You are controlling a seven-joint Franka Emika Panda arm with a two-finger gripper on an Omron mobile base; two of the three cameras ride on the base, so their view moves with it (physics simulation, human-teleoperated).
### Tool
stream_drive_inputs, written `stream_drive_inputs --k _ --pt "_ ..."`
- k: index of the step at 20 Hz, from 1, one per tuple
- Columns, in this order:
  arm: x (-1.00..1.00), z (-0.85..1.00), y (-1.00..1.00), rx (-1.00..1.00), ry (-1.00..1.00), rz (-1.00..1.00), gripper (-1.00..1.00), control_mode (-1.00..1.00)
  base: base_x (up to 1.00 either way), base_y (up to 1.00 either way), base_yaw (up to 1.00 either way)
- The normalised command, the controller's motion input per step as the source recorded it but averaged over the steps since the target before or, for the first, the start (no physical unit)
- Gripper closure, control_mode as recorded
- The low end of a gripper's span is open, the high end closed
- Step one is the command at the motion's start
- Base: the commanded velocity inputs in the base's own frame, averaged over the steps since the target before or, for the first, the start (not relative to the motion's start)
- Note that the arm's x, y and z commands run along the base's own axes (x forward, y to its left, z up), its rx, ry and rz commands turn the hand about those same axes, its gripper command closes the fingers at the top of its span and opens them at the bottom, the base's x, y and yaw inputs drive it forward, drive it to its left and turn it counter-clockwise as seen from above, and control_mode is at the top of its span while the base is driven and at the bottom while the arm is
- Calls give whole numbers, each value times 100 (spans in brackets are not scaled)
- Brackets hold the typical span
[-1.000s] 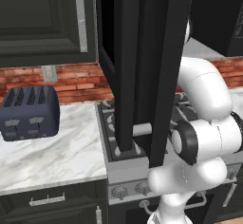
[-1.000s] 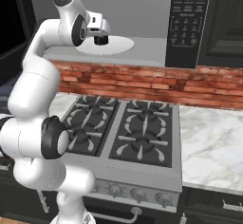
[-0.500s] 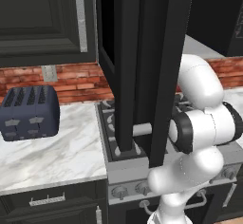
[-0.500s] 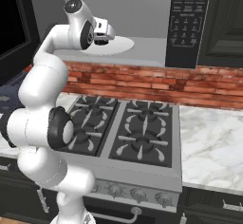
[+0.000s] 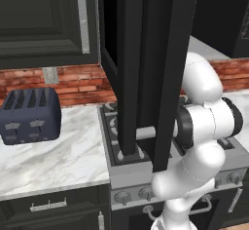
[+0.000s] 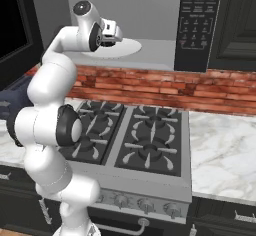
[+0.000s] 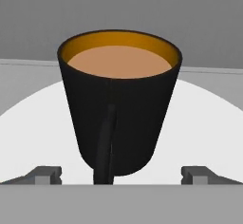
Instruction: Pick the cup of tea, navigate to the dining table, and place it on the saucer.
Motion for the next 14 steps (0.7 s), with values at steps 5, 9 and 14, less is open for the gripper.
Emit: stream_drive_inputs --k 5,9,14 --pt "33 3 4 0 1 0 -100 -100 0 0 0" --pt "23 0 1 0 2 0 -100 -100 0 0 0" --pt "4 0 1 1 3 0 -100 -100 0 0 0"
